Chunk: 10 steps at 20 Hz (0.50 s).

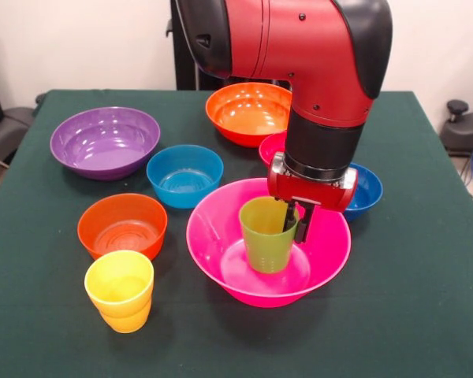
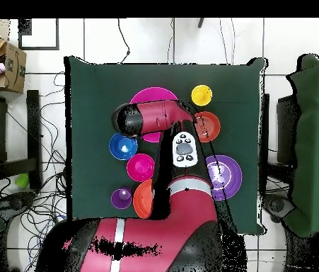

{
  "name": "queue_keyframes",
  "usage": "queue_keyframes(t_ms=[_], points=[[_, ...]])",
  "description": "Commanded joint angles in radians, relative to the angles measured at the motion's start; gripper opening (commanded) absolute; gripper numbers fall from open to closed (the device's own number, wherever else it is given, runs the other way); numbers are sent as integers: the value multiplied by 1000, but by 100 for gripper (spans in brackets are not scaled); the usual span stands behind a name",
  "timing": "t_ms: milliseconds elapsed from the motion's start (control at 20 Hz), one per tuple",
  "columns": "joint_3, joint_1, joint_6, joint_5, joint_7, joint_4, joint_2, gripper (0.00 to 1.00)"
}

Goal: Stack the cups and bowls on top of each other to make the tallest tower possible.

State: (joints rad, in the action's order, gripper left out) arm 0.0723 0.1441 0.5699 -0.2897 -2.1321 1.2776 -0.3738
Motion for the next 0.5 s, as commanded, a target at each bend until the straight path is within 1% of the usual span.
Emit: queue_keyframes(t_ms=[50,250,350,500], points=[[63,6,-12,-90,122,41,18,0],[55,-4,-21,-91,104,59,12,0],[54,-8,-29,-90,94,54,23,0],[56,-4,-24,-94,106,45,31,0]])
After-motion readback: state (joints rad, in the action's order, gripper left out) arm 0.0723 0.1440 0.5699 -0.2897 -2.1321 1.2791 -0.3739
